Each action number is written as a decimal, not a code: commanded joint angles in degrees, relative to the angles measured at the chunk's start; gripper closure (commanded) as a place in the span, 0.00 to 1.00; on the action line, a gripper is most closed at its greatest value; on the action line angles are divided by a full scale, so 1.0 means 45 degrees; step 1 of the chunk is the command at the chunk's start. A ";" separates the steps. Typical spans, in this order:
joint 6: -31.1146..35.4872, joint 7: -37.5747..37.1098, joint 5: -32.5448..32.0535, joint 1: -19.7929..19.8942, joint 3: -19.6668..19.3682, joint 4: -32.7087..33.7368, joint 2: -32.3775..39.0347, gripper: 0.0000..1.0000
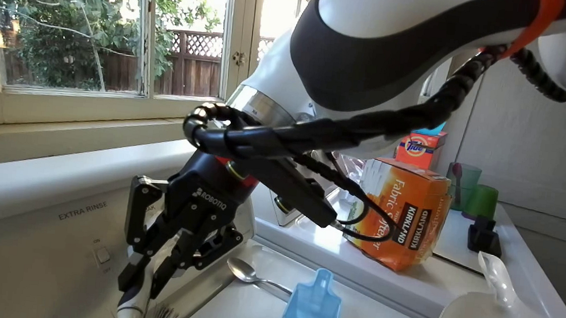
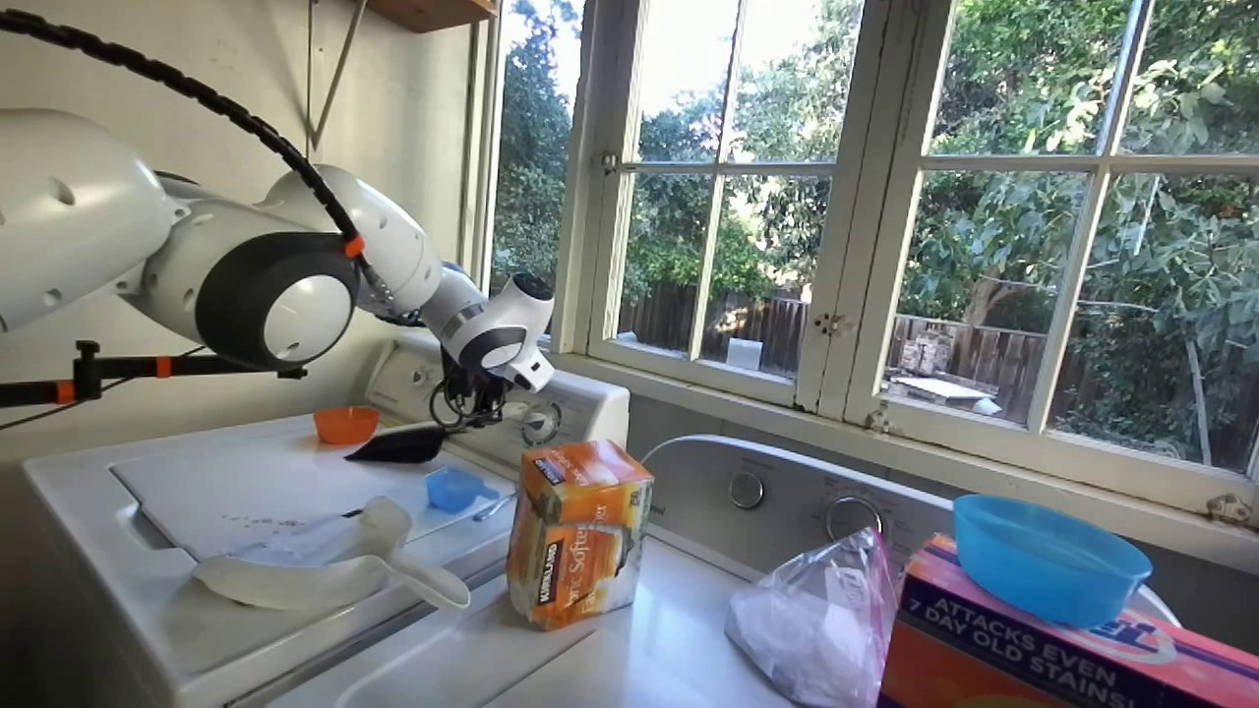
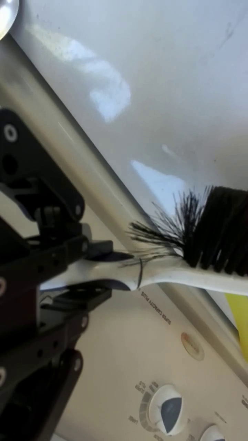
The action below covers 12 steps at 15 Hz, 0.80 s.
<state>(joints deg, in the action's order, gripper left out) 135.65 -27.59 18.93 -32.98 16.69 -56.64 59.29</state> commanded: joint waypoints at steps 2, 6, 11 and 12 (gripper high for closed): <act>0.0185 0.0316 0.0405 0.0593 0.0338 -0.2249 -0.1193 0.93; 0.0035 0.0431 0.0608 0.0968 0.0763 -0.3082 -0.1407 0.93; 0.0522 0.0315 0.0895 0.1205 0.1307 -0.4793 -0.1974 0.93; 0.0806 0.0272 0.1011 0.1268 0.1411 -0.5363 -0.2214 0.93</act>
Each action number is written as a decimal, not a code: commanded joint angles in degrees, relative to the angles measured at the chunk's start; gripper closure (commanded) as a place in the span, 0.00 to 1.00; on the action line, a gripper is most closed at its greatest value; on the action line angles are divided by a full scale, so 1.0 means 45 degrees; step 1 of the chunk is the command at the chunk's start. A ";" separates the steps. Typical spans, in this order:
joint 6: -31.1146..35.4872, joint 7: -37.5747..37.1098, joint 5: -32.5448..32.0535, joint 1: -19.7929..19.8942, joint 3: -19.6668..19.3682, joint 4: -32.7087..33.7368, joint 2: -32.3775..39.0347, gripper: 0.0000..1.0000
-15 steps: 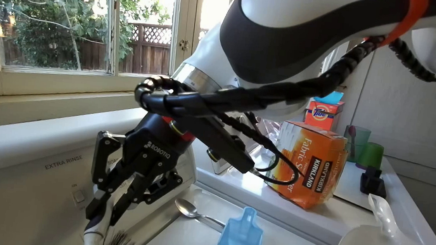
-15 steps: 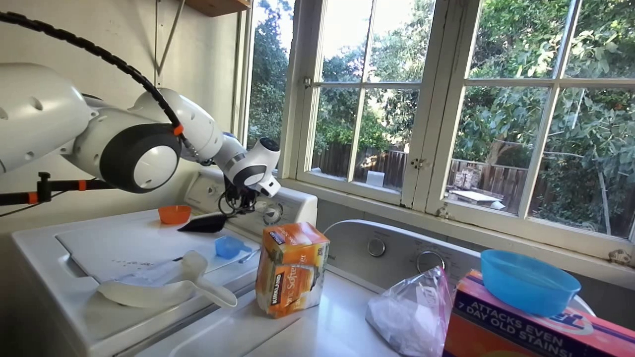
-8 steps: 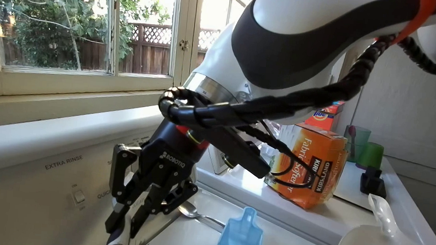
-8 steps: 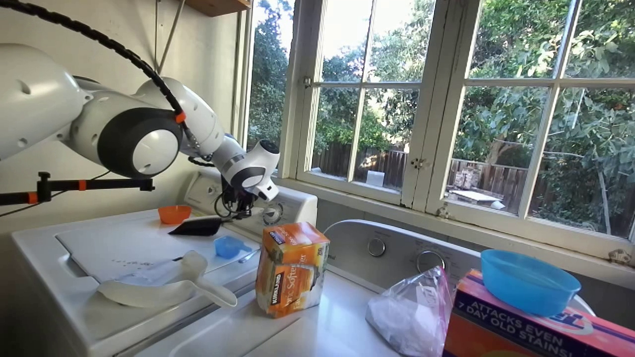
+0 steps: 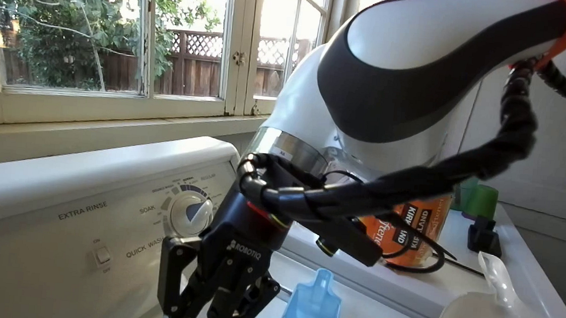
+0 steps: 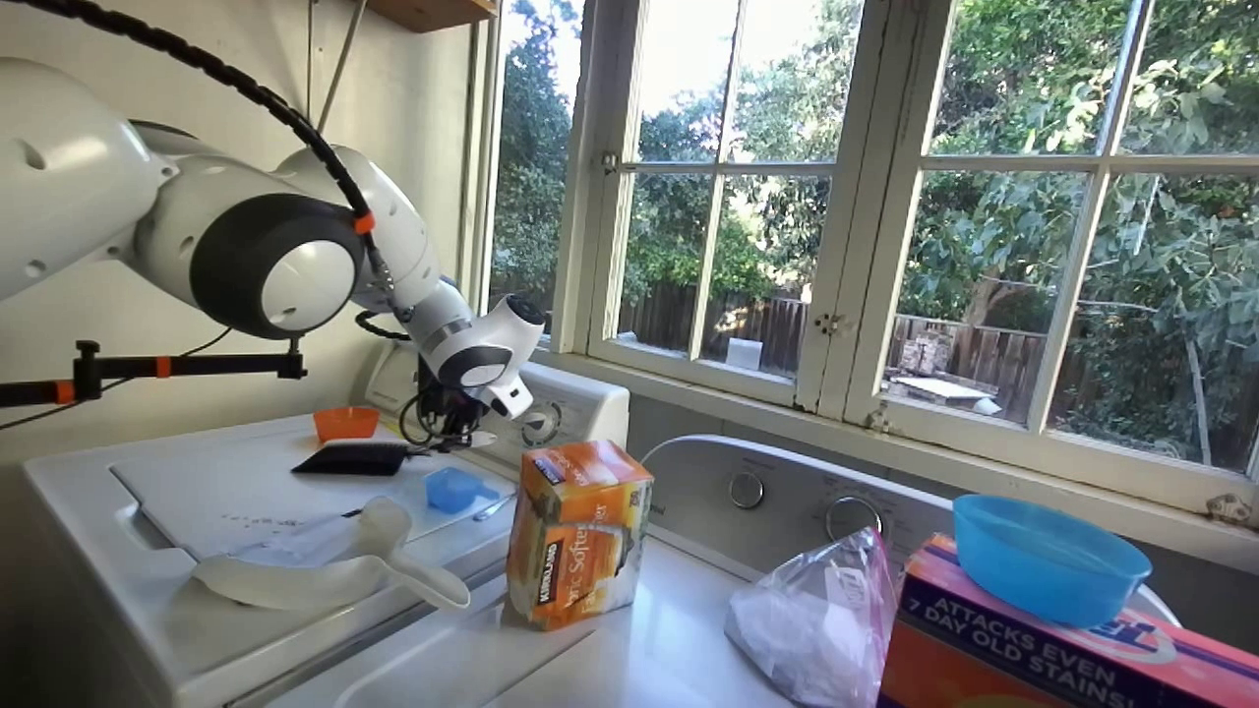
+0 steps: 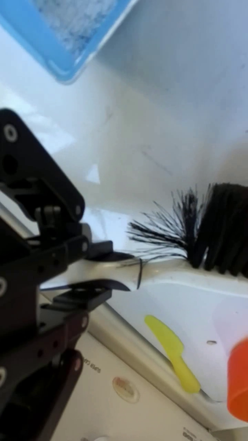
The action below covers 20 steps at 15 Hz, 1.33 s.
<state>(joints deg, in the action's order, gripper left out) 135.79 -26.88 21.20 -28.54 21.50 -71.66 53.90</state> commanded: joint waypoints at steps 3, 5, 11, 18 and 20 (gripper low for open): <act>0.1758 0.0139 0.0955 0.0540 0.0634 -0.3523 -0.1668 0.93; 0.2486 0.0106 0.1255 0.0759 0.0816 -0.4664 -0.2276 0.93; 0.3427 0.0823 0.2185 0.1390 0.1032 -0.7289 -0.4280 0.93; 0.3036 0.2685 0.2783 0.2047 0.1447 -0.8357 -0.5225 0.93; 0.3194 0.3189 0.3019 0.2181 0.1591 -0.8483 -0.5264 0.93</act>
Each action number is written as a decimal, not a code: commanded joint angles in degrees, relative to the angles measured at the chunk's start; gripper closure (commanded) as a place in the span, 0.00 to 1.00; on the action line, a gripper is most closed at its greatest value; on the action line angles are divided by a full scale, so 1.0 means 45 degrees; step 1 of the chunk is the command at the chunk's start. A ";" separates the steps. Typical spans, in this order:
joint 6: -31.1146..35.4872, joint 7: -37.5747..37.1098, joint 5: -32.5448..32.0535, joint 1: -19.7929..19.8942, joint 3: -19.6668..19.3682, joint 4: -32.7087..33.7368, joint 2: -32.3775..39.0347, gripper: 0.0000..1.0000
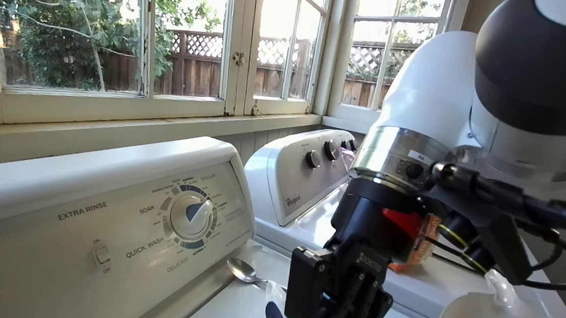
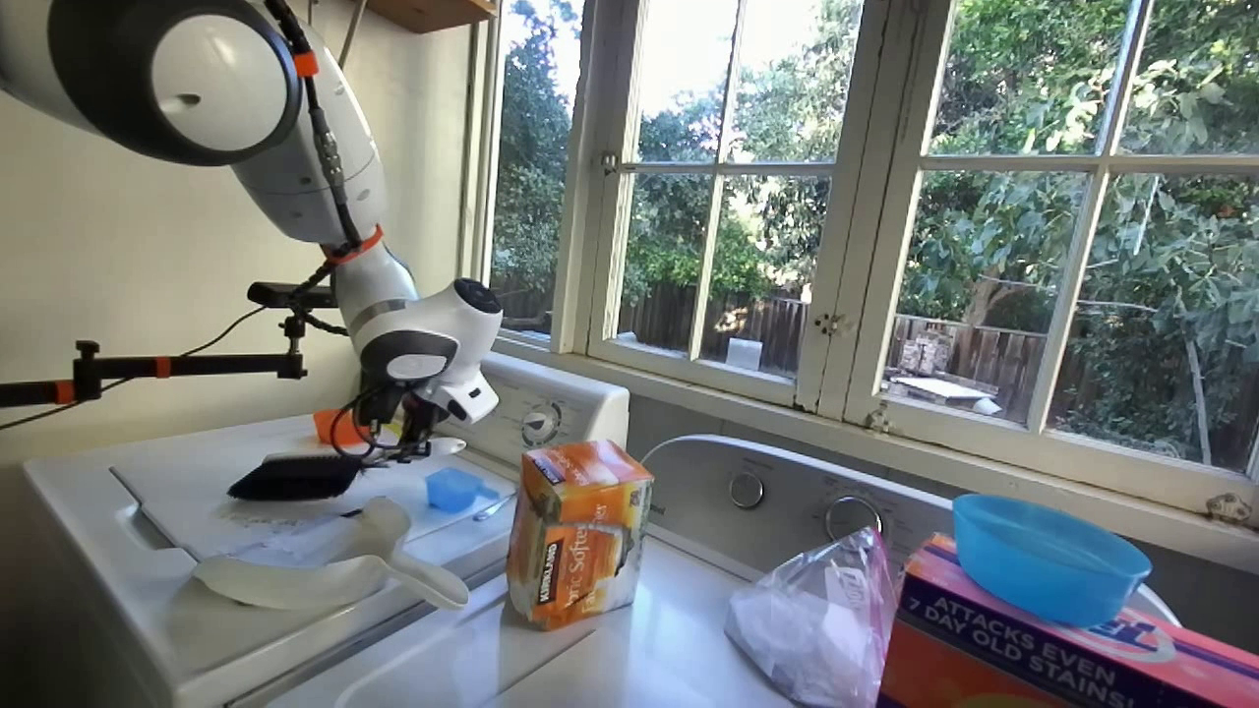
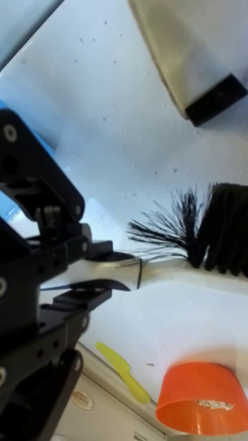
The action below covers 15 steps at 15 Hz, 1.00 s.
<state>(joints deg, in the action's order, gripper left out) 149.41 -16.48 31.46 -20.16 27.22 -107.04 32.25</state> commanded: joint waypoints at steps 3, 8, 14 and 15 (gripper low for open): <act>0.0847 0.1871 0.1446 0.0471 0.0566 -0.0475 -0.0315 0.93; 0.1231 0.2147 0.1644 0.0392 0.0466 -0.0005 -0.0039 0.93; 0.0524 0.1818 0.1235 0.0246 0.0126 0.0644 -0.0246 0.93; 0.0732 0.1750 0.1122 0.0093 0.0002 0.0870 -0.0096 0.93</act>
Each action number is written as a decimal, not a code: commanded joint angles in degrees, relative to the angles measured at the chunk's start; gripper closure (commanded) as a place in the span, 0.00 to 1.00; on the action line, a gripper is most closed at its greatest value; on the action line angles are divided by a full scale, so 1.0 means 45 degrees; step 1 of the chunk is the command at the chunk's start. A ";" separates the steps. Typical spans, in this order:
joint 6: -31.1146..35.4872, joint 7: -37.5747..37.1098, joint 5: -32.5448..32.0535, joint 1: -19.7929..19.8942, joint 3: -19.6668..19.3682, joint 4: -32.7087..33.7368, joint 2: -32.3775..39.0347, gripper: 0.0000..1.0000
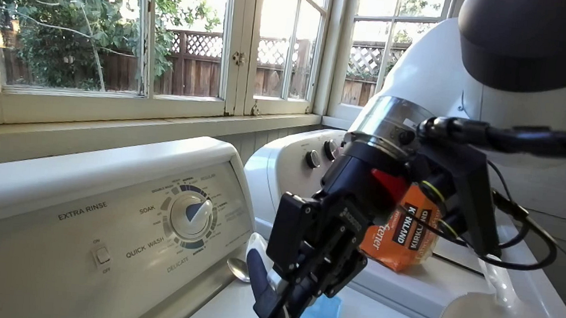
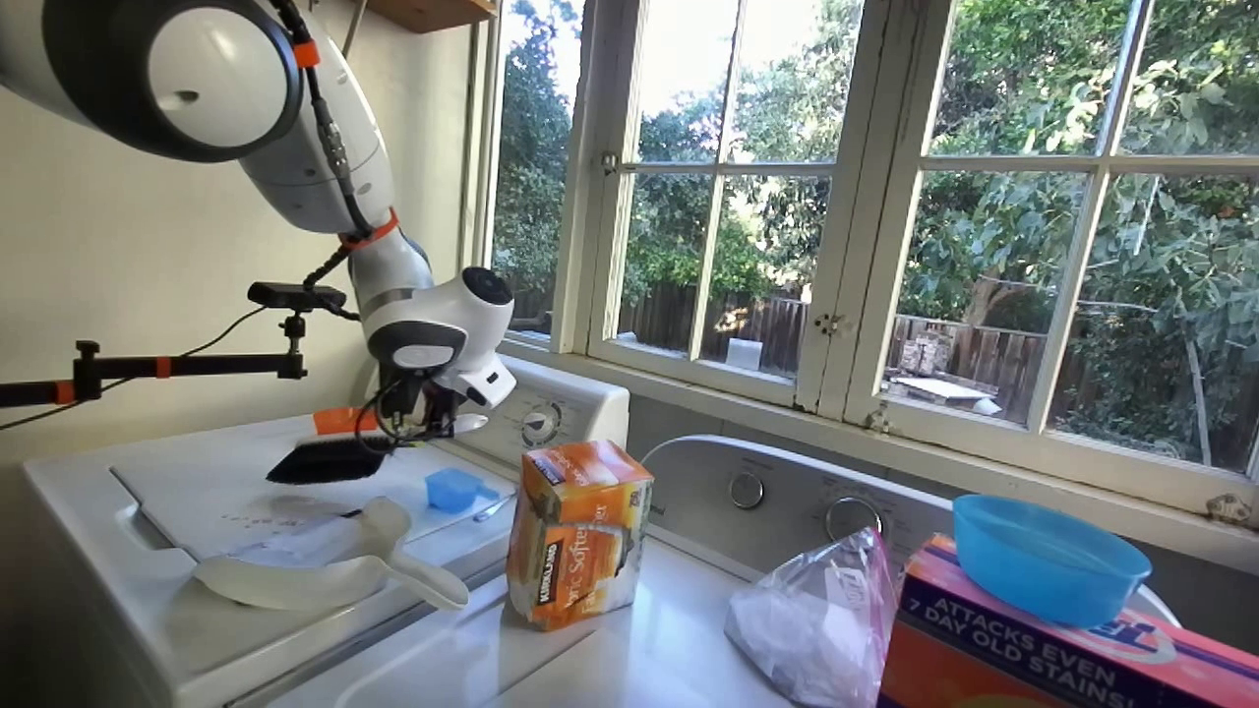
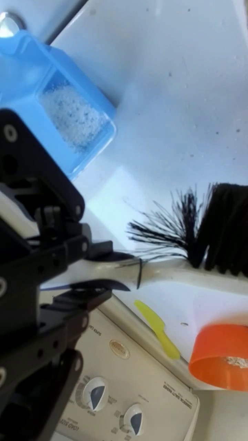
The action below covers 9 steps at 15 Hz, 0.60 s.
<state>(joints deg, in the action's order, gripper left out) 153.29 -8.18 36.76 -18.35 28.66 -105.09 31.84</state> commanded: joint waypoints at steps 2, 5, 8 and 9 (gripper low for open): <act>0.0101 -0.0175 -0.0191 -0.0565 -0.0516 0.0968 0.0457 0.93; 0.0157 -0.0211 -0.0298 -0.0890 -0.0713 0.1714 0.1157 0.93; 0.0158 -0.0322 -0.0115 -0.1057 -0.0679 0.2552 0.2031 0.93; 0.0091 -0.0425 -0.0165 -0.1140 -0.0714 0.2821 0.2275 0.93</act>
<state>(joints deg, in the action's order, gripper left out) 153.51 -8.39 36.46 -21.87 25.98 -97.40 37.56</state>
